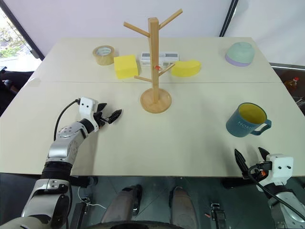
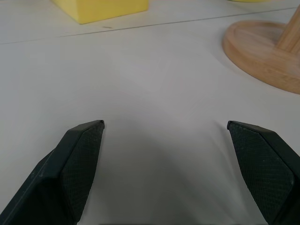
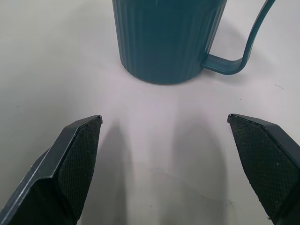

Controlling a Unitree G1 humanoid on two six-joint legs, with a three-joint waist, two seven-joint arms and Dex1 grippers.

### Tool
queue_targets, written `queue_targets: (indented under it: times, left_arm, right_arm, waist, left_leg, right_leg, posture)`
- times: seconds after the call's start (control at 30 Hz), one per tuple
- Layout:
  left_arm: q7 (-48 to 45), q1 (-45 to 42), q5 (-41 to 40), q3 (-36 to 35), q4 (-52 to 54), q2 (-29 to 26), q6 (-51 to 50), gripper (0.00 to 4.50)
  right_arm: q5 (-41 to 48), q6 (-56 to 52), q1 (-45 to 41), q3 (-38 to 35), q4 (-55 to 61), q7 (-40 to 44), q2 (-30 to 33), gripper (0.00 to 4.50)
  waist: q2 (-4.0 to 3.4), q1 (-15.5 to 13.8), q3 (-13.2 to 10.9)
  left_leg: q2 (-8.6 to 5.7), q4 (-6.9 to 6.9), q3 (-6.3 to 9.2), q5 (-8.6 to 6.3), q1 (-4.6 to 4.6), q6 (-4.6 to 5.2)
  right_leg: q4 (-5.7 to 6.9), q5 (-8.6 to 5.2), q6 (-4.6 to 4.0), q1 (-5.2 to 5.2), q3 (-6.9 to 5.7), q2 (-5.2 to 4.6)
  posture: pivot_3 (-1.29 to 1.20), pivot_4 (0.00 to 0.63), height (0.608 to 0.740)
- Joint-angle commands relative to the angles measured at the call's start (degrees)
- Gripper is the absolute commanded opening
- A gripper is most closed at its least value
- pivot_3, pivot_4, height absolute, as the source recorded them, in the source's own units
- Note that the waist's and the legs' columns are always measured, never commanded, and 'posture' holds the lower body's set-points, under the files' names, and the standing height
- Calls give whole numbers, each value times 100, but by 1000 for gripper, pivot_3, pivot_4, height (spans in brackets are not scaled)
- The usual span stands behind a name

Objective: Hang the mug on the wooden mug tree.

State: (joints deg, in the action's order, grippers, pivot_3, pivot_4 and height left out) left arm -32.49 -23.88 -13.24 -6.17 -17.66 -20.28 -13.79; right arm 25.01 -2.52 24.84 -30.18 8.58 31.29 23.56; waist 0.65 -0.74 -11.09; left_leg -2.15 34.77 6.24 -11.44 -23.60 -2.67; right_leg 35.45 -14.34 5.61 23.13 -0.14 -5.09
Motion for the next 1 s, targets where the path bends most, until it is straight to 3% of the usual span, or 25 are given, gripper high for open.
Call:
queue_targets:
  times: [0.03, 0.33, 0.67, 1.0]
  left_arm:
    - [-85, -9, -94, -4, 318, -32, -15, 4500]
    - [-397, 177, -240, 103, 630, -10, -120, 4500]
    - [-2467, 696, -1321, 1301, 3057, -422, -883, 4500]
    - [-2889, 398, -1413, 1959, 3535, -578, -1174, 4500]
  right_arm:
    - [62, 26, -10, -118, 173, -15, 54, 4464]
    - [22, -50, -61, -166, 167, -146, 82, 4464]
    - [35, -134, -268, -411, 239, -415, 235, 4464]
    - [-226, -403, -875, -308, 104, -1132, 164, 4464]
  waist:
    - [0, 1, 0]
    - [-1, 6, 0]
    - [-15, 1, 9]
    - [-34, 14, 19]
  left_leg:
    - [0, 0, 0, 0, 0, 0]
    - [0, 0, 0, 0, 1, 0]
    - [2, 6, -7, 0, 0, 0]
    - [4, 13, -7, 1, 3, 2]
  right_leg:
    - [0, 0, 0, 0, 0, 0]
    - [2, 2, -3, 0, 0, 0]
    - [1, 6, -13, -4, 6, -4]
    - [7, 8, -16, -4, 6, 4]
  posture:
    - [0, 150, 740]
    - [0, 150, 740]
    - [0, 150, 740]
    - [0, 150, 740]
